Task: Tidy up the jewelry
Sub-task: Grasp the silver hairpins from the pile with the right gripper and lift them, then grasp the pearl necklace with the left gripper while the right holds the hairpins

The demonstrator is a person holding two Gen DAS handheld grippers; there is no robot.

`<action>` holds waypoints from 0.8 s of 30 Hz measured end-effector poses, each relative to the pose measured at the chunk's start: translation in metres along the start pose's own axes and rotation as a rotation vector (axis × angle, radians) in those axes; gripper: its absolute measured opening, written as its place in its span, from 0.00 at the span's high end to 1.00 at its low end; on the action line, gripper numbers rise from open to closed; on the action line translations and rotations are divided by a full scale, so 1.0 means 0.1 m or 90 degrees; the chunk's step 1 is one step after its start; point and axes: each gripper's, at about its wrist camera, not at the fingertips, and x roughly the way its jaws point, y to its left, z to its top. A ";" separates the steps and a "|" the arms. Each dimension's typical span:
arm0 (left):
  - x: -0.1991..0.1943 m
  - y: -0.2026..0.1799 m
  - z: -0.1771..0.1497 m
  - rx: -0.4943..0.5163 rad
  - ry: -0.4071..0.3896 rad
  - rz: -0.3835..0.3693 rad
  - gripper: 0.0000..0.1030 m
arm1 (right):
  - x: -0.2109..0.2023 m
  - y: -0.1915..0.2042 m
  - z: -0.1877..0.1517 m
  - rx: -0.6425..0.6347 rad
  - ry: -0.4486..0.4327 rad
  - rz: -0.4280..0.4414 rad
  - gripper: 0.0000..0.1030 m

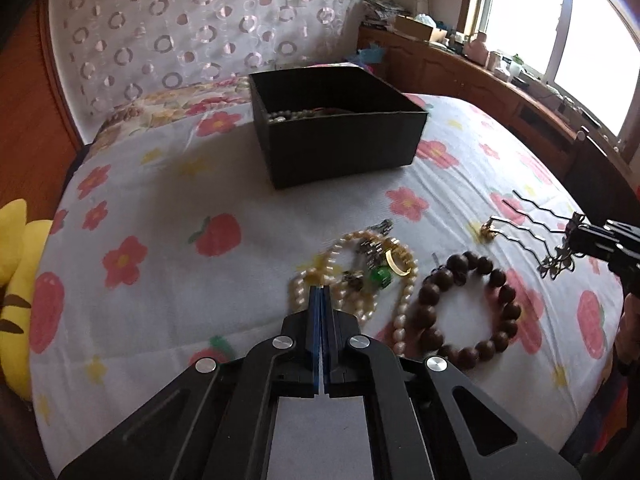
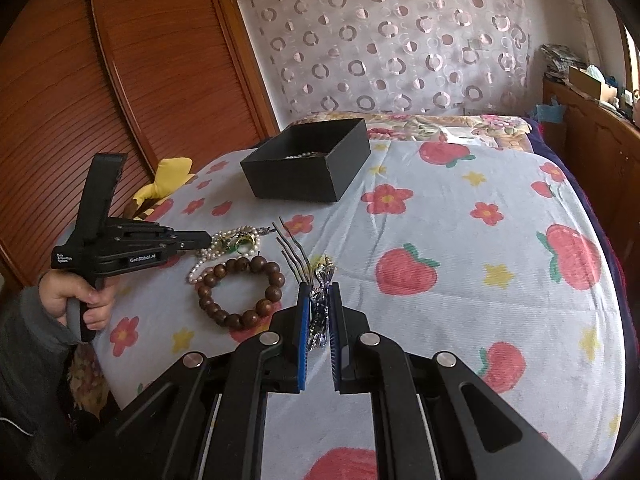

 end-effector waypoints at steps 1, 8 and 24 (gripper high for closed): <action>-0.01 0.03 -0.01 -0.002 -0.001 0.006 1.00 | 0.00 0.00 0.00 0.000 0.000 0.000 0.90; 0.02 0.11 0.03 -0.012 0.012 0.014 0.95 | 0.03 0.03 0.00 -0.004 0.003 0.001 0.90; 0.06 -0.02 0.07 0.019 0.020 0.012 0.79 | 0.03 0.04 0.00 -0.006 0.004 0.004 0.90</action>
